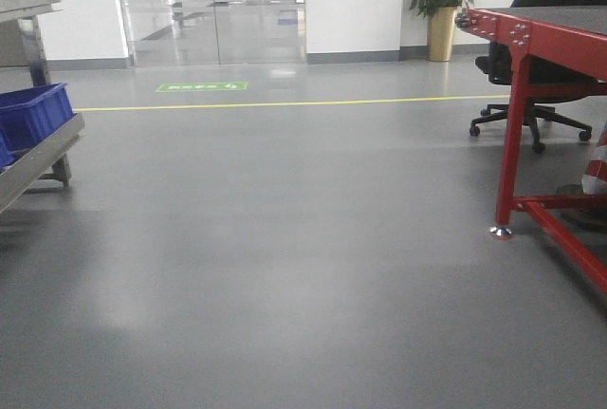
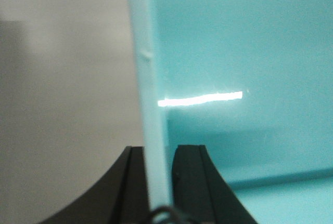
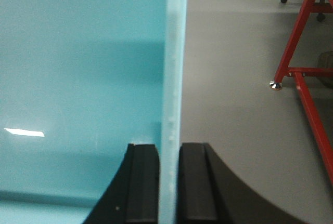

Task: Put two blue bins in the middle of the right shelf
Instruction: 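Drive the base along the aisle carrying the teal bin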

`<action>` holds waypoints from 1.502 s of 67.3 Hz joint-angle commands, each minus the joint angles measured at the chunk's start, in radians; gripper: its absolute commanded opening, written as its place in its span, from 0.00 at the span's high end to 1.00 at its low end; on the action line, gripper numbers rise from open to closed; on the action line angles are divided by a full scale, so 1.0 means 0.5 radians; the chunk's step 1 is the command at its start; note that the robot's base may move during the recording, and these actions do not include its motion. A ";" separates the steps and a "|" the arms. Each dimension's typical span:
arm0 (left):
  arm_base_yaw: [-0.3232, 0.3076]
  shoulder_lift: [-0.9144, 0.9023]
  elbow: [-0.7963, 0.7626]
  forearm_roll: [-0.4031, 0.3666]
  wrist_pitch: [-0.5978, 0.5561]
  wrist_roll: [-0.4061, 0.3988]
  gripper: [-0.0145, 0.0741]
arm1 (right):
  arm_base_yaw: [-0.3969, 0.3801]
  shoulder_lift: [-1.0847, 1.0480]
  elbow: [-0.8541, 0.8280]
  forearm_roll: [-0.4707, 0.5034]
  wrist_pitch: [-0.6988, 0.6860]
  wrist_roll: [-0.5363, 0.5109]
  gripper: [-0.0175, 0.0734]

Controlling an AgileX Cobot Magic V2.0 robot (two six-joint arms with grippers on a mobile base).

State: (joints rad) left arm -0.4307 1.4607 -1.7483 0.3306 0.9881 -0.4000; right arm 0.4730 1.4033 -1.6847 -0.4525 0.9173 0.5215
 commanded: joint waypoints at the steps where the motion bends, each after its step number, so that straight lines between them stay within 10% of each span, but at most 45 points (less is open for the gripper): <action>1: -0.010 -0.019 -0.028 -0.011 -0.191 0.016 0.96 | 0.017 -0.035 -0.035 0.022 -0.252 -0.017 0.99; 101: -0.010 -0.019 -0.028 -0.007 -0.195 0.016 0.96 | 0.017 -0.035 -0.035 0.022 -0.265 -0.017 0.99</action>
State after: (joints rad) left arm -0.4307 1.4625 -1.7483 0.3286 0.9815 -0.4000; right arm 0.4730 1.4033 -1.6847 -0.4543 0.9229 0.5215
